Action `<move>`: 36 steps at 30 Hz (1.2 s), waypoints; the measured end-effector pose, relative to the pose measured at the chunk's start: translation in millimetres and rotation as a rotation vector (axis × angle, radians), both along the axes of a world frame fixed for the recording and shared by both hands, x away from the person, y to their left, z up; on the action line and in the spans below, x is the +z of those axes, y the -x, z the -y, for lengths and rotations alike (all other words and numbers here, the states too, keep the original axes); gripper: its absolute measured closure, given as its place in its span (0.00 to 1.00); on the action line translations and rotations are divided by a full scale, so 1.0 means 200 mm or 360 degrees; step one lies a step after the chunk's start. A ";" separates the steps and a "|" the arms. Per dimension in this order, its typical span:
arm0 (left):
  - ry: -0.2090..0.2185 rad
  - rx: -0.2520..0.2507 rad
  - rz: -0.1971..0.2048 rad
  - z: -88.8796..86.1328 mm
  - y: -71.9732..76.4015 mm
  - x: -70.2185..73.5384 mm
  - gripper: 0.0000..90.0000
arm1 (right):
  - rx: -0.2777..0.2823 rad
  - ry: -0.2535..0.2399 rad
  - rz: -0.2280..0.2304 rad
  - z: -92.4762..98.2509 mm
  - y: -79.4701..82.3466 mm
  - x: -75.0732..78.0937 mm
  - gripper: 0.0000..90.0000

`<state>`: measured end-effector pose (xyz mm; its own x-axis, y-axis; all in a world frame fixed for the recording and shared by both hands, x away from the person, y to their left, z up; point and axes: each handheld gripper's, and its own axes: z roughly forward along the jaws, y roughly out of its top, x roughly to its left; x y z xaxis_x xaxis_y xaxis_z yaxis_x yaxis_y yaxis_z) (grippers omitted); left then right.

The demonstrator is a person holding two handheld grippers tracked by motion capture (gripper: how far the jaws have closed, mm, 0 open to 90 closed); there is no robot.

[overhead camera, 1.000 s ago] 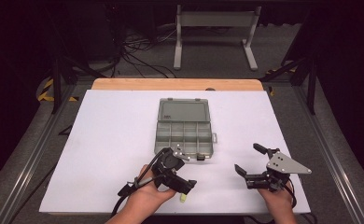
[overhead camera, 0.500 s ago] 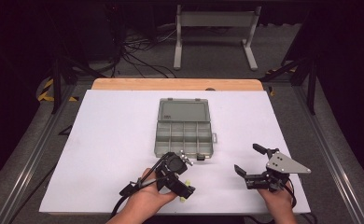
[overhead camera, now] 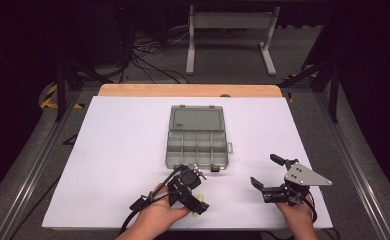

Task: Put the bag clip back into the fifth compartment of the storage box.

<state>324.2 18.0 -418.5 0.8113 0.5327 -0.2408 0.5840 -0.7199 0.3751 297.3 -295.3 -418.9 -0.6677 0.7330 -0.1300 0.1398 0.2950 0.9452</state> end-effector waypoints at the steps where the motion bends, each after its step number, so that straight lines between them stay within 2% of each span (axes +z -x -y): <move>1: -0.0004 0.0011 -0.0013 0.00 0.00 0.00 0.26 | -0.0001 -0.0002 -0.0001 0.00 0.00 0.00 0.04; 5: -0.0007 -0.0001 -0.0031 0.01 0.00 -0.02 0.29 | -0.0002 0.0004 -0.0006 0.00 0.00 0.00 0.04; 7: -0.0006 0.0001 -0.0051 0.01 0.00 -0.03 0.33 | 0.0004 0.0008 -0.0001 0.00 0.00 0.00 0.04; 10: -0.0019 0.0011 -0.0041 0.01 0.00 -0.04 0.38 | 0.0005 0.0007 -0.0005 0.00 0.00 0.00 0.04; 15: -0.0036 0.0035 -0.0067 0.01 -0.01 -0.06 0.48 | 0.0009 0.0011 -0.0007 -0.01 -0.01 0.00 0.04; 20: -0.0040 0.0066 -0.0035 0.01 0.00 -0.05 0.61 | 0.0010 0.0013 -0.0007 -0.01 0.00 0.00 0.04; 21: -0.0045 0.0064 -0.0035 0.01 0.00 -0.05 0.61 | 0.0007 0.0011 -0.0007 -0.01 0.00 0.00 0.04; 24: -0.0056 0.0066 -0.0009 0.02 0.01 -0.05 0.73 | 0.0010 0.0015 -0.0005 -0.01 0.00 0.00 0.04; 25: -0.0070 0.0063 0.0018 0.02 0.01 -0.04 0.76 | 0.0010 0.0014 -0.0003 -0.01 0.00 0.00 0.04; 27: -0.0072 0.0063 0.0023 0.02 0.02 -0.04 0.80 | 0.0010 0.0012 -0.0001 -0.01 0.00 0.00 0.04; 28: -0.0078 0.0061 0.0034 0.02 0.02 -0.04 0.85 | 0.0010 0.0013 -0.0002 -0.01 0.00 0.00 0.04; 36: -0.0095 0.0048 0.0045 0.03 0.02 -0.03 0.87 | 0.0013 0.0019 0.0002 -0.01 0.00 0.00 0.04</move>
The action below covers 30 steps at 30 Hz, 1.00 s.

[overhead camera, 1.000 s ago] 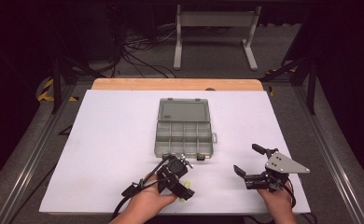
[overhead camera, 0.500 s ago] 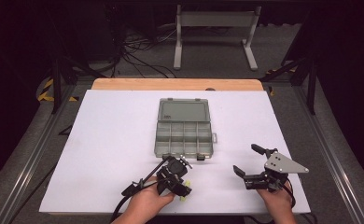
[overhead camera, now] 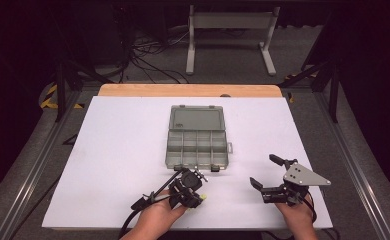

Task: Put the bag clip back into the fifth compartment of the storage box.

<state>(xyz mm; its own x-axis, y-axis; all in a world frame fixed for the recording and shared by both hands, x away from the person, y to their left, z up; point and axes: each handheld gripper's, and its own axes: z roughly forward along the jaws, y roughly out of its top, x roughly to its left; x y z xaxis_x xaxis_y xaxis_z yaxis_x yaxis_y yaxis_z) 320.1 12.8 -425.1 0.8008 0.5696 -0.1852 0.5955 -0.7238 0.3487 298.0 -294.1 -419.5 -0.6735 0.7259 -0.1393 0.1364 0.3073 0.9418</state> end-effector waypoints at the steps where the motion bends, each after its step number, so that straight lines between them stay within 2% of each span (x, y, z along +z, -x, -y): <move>1: -0.0004 -0.0002 0.0003 0.00 0.00 0.00 0.87 | 0.0000 -0.0001 0.0000 0.00 0.00 0.00 0.04; 7: 0.0015 -0.0014 0.0021 -0.01 0.01 0.04 0.87 | 0.0002 -0.0001 0.0000 0.00 0.00 0.00 0.04; 14: 0.0055 -0.0012 0.0036 -0.02 0.01 0.12 0.87 | -0.0002 -0.0003 -0.0005 0.00 0.00 0.00 0.04; 17: 0.0080 -0.0006 0.0067 -0.03 0.00 0.18 0.87 | -0.0001 -0.0002 -0.0004 0.00 0.00 0.00 0.04; 23: 0.0124 0.0008 0.0110 -0.05 -0.01 0.24 0.87 | -0.0001 -0.0003 -0.0003 0.00 0.00 0.00 0.04; 30: 0.0145 0.0042 0.0162 -0.08 -0.03 0.31 0.87 | -0.0002 -0.0003 -0.0006 0.00 0.00 0.00 0.04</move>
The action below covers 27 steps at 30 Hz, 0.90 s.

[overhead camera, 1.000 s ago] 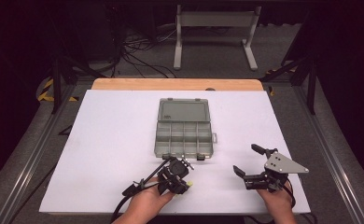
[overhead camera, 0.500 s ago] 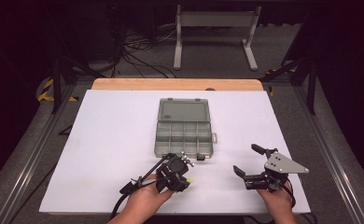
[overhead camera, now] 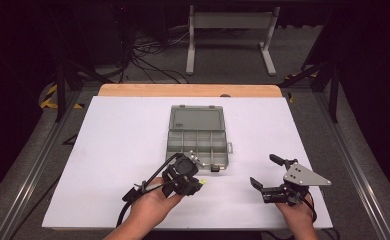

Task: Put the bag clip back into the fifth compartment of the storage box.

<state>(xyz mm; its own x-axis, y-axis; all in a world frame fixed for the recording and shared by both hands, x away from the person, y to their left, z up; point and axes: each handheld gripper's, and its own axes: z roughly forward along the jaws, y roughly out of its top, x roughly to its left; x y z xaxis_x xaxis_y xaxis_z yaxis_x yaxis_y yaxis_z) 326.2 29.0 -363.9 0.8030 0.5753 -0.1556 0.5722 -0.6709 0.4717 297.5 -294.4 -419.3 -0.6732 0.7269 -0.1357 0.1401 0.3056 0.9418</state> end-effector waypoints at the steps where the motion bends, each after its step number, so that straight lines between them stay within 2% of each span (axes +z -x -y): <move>1: 0.0010 0.0000 0.0006 -0.01 -0.01 0.01 0.87 | 0.0000 -0.0002 -0.0001 0.00 0.00 0.00 0.04; 16: 0.0076 0.0128 0.0095 -0.13 -0.11 0.11 0.87 | -0.0001 -0.0005 -0.0009 0.00 0.00 0.00 0.04; 27: 0.0114 0.0217 0.0104 -0.18 -0.21 0.13 0.87 | -0.0007 -0.0010 -0.0021 0.00 0.00 -0.01 0.04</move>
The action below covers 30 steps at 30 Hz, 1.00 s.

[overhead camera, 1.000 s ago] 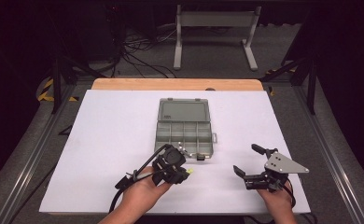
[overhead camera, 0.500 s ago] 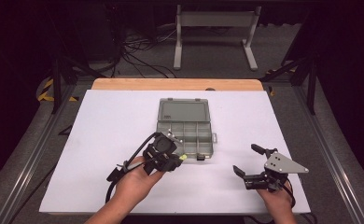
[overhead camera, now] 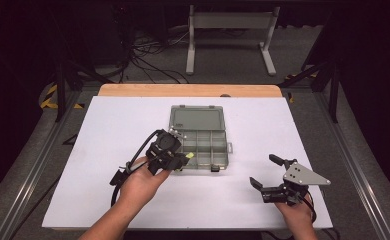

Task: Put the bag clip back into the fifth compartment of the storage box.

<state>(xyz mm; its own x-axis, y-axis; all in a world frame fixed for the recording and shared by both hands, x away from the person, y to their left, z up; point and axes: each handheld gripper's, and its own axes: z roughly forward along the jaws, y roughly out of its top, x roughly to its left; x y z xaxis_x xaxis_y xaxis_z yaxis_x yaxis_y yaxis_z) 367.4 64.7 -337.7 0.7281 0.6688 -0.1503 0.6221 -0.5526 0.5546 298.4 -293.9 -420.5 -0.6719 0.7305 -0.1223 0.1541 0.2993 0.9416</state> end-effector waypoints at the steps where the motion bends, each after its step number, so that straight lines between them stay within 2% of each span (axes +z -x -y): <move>1: 0.0004 0.0009 0.0006 0.00 -0.01 0.00 0.87 | 0.0005 -0.0004 0.0001 0.00 0.00 0.00 0.04; 20: 0.0026 0.0167 -0.0045 -0.05 -0.19 -0.04 0.87 | 0.0002 0.0006 0.0008 0.00 0.00 0.00 0.04; 30: -0.0006 0.0251 -0.0058 -0.06 -0.27 -0.08 0.87 | 0.0007 0.0010 0.0015 0.00 0.00 0.00 0.04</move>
